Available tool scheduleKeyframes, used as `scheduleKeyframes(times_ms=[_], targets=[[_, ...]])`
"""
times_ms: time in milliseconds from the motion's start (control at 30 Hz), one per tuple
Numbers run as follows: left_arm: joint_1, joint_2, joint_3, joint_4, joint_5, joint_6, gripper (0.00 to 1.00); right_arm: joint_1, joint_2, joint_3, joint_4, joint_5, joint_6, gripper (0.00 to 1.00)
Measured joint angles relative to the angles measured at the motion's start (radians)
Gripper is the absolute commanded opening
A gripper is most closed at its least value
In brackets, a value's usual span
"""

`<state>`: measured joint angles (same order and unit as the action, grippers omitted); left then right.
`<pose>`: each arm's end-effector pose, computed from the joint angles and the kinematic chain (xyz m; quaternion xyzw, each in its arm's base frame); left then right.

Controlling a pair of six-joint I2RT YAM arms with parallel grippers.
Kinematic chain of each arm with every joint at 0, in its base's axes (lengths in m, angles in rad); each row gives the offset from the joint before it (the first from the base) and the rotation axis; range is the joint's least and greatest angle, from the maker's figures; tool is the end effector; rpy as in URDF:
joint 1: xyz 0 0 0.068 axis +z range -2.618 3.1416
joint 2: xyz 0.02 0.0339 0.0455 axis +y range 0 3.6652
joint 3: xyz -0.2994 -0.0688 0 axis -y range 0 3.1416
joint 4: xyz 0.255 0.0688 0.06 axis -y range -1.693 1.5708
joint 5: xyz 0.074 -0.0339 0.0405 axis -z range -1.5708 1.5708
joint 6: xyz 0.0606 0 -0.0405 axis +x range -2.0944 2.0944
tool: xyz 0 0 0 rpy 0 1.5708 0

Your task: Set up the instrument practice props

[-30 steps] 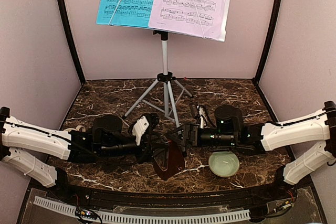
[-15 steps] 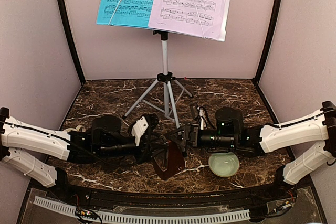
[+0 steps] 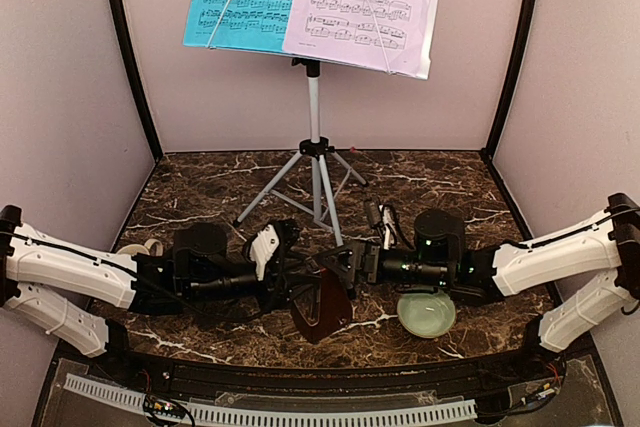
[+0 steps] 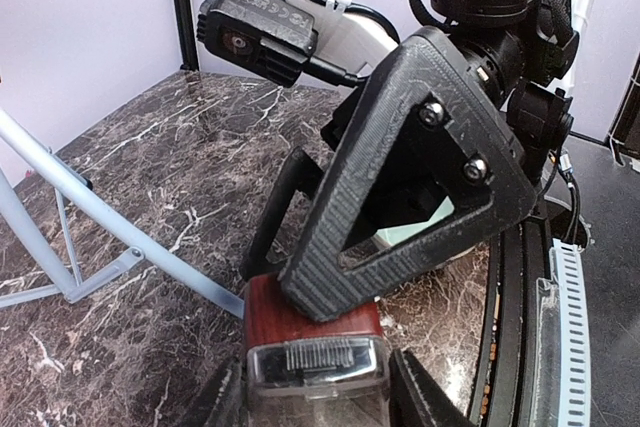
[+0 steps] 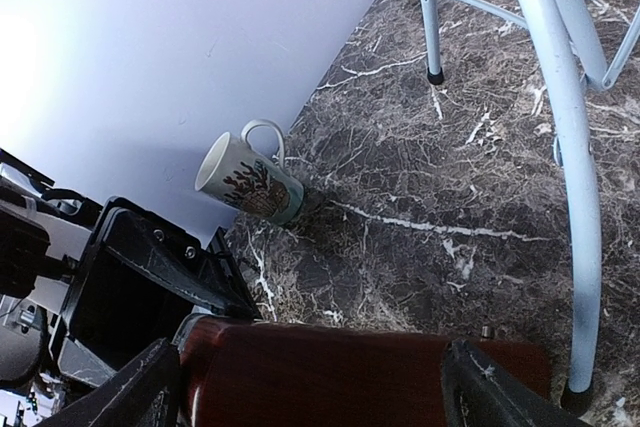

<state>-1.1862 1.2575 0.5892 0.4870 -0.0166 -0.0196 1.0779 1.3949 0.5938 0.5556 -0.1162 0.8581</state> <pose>0.1125 -0.2753 0.2631 0.4187 0.6441 -0.3577 0.5309 0.1444 0.2838 0.2343 -0.1218 0.7784 0.5319 0.3105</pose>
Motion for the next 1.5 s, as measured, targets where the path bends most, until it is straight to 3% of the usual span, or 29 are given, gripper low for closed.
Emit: scheduleKeyframes(times_ms=[800, 933, 1100, 1500], targets=[[-0.001, -0.116, -0.076, -0.064, 0.045, 0.060, 0.06, 0.000, 0.030, -0.007, 0.067, 0.007, -0.023, 0.89], [0.031, -0.164, -0.034, -0.201, 0.000, 0.013, 0.05, 0.000, 0.024, -0.002, 0.052, 0.006, -0.035, 0.90], [0.163, -0.143, 0.132, -0.434, -0.024, -0.056, 0.05, 0.000, 0.020, 0.024, 0.006, 0.006, -0.053, 0.90], [0.437, 0.156, 0.366, -0.893, 0.059, -0.129, 0.04, 0.006, 0.019, 0.144, -0.183, 0.004, -0.116, 0.92]])
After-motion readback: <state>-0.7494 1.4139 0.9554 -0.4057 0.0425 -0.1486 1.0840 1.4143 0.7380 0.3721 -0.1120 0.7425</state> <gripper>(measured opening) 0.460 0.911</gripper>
